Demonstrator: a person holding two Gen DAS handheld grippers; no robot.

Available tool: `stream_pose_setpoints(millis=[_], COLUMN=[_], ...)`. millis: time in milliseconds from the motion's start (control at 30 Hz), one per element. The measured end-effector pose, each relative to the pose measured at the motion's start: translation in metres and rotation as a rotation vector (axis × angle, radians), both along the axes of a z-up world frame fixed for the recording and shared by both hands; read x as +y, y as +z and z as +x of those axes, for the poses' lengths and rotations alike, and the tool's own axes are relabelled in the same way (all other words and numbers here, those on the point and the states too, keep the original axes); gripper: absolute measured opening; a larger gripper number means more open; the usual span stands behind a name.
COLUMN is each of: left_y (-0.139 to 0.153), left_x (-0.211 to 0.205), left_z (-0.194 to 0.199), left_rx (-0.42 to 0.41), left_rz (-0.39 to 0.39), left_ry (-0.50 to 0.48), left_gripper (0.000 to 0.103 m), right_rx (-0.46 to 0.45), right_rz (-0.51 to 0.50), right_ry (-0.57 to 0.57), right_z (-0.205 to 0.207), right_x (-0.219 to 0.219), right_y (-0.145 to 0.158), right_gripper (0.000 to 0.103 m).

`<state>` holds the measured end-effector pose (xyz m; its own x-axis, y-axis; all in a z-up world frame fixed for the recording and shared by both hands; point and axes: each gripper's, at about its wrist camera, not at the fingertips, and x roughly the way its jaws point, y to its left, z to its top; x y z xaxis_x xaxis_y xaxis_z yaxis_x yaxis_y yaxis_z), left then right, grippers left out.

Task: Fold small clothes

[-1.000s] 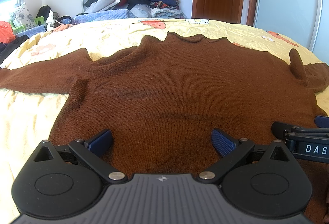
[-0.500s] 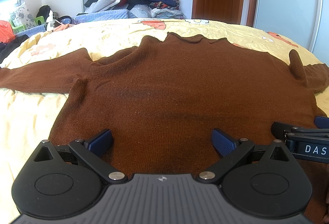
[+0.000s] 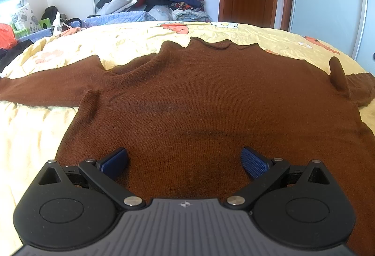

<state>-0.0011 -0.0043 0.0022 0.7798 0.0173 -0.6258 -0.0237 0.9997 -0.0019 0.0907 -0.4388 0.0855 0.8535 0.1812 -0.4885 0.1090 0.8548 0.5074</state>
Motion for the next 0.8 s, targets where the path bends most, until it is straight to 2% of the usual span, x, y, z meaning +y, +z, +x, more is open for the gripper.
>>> stream_pose_setpoints(millis=[67, 133, 233, 267, 333, 467, 500, 533, 600, 700, 800], left_y=[0.0, 0.0, 0.0, 0.0, 0.0, 0.0, 0.0, 0.0, -0.001, -0.001, -0.001], left_x=[0.0, 0.0, 0.0, 0.0, 0.0, 0.001, 0.0, 0.0, 0.0, 0.0, 0.001], left_z=[0.0, 0.0, 0.0, 0.0, 0.001, 0.0, 0.0, 0.0, 0.0, 0.002, 0.002], left_rx=[0.0, 0.0, 0.0, 0.0, 0.0, -0.001, -0.001, -0.001, 0.0, -0.001, -0.004], left_rz=[-0.001, 0.0, 0.0, 0.0, 0.001, -0.002, -0.002, -0.002, -0.004, -0.009, -0.018], left_ry=[0.0, 0.0, 0.0, 0.0, 0.0, 0.0, 0.0, -0.001, -0.003, -0.003, -0.003], left_gripper=[0.103, 0.103, 0.103, 0.103, 0.103, 0.103, 0.103, 0.103, 0.103, 0.103, 0.103], right_rx=[0.013, 0.036, 0.082, 0.091, 0.078, 0.046, 0.053, 0.071, 0.091, 0.057, -0.016], right_rz=[0.07, 0.134, 0.191, 0.198, 0.183, 0.128, 0.108, 0.088, 0.064, 0.067, 0.041], right_ry=[-0.15, -0.265, -0.383, -0.4, -0.429, -0.41, -0.398, -0.399, -0.406, -0.422, -0.37], right_z=[0.025, 0.05, 0.078, 0.087, 0.102, 0.125, 0.13, 0.135, 0.139, 0.123, 0.106], right_x=[-0.061, -0.111, -0.157, -0.166, -0.174, -0.169, -0.167, -0.172, -0.174, -0.175, -0.147], right_y=[0.001, -0.005, -0.022, -0.028, -0.038, -0.047, -0.051, -0.048, -0.05, -0.045, -0.018], right_gripper=[0.099, 0.09, 0.073, 0.073, 0.071, 0.069, 0.056, 0.032, 0.01, 0.011, 0.012])
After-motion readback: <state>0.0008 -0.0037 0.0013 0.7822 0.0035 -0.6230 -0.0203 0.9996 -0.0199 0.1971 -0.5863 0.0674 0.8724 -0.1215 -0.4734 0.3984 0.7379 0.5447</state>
